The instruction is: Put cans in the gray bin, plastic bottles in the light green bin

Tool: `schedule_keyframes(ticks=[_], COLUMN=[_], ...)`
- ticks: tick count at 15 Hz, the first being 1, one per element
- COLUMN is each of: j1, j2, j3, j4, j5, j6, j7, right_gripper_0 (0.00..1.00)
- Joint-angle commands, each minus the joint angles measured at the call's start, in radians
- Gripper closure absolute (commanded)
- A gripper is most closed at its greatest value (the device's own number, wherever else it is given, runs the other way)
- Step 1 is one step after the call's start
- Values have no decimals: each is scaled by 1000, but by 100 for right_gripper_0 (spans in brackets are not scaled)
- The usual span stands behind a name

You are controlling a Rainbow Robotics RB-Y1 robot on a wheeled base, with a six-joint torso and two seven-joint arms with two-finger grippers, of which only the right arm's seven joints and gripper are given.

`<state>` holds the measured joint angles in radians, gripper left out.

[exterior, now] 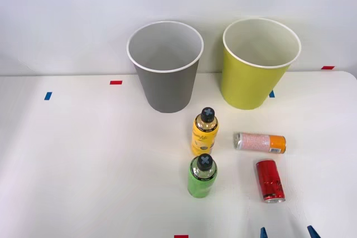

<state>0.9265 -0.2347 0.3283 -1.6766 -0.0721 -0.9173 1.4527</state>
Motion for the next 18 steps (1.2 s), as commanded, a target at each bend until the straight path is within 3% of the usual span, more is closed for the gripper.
schedule_keyframes(ticks=[1,18], j1=[0,0], j2=[0,0], j3=[0,0], j4=[0,0], j5=[0,0], j6=[0,0], j7=[0,0], right_gripper_0=[0,0])
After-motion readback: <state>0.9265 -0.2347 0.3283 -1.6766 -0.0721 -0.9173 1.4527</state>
